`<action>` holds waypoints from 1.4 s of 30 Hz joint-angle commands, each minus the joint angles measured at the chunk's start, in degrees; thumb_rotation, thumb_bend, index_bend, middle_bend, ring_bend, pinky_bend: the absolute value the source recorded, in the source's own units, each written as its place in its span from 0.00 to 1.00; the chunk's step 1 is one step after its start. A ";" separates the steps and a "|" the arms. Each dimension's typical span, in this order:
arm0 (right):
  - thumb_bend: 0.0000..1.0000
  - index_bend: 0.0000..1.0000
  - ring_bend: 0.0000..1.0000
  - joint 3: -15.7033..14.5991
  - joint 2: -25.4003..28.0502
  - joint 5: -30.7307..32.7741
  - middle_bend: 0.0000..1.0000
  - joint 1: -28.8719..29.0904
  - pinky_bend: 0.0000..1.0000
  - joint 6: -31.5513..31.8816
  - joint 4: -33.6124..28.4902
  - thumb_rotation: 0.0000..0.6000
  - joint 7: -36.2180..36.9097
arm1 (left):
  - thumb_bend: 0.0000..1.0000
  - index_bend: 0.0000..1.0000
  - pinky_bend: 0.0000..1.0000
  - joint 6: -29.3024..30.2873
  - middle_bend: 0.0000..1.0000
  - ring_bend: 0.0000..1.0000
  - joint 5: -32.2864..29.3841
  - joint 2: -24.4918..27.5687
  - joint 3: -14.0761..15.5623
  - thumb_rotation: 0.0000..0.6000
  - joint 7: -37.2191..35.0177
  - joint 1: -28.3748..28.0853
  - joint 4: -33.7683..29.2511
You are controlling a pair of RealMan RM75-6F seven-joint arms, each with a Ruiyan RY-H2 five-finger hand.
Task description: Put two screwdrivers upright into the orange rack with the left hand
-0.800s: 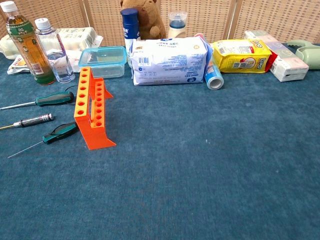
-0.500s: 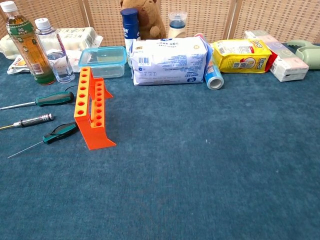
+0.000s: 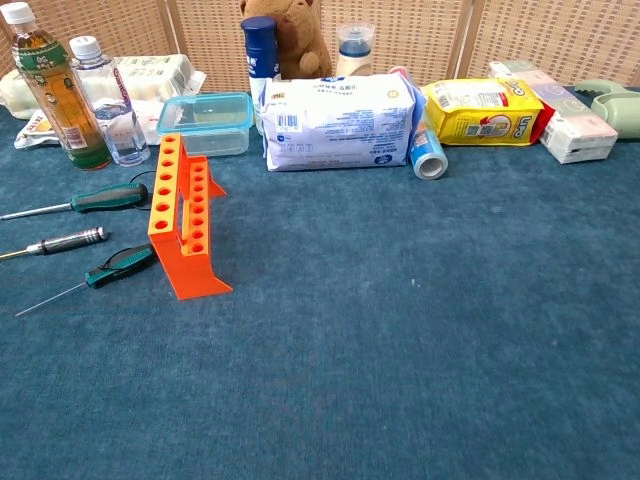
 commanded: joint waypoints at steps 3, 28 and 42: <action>0.00 0.04 0.00 -0.19 0.60 -0.71 0.00 -0.16 0.00 0.30 0.07 0.90 1.26 | 0.19 0.18 0.97 -10.52 0.91 0.93 -12.37 -5.81 -5.06 1.00 5.91 -7.36 1.60; 0.00 0.04 0.00 -0.45 2.22 -1.19 0.00 -0.23 0.00 0.06 0.33 0.90 5.55 | 0.29 0.36 0.97 -14.93 0.92 0.93 -39.49 -25.36 -10.63 1.00 23.06 -22.74 9.89; 0.00 0.04 0.00 -0.43 2.85 -1.09 0.00 -0.35 0.00 0.17 0.65 0.90 7.25 | 0.35 0.35 0.97 -13.00 0.92 0.93 -45.27 -30.20 -11.67 1.00 27.94 -27.21 13.39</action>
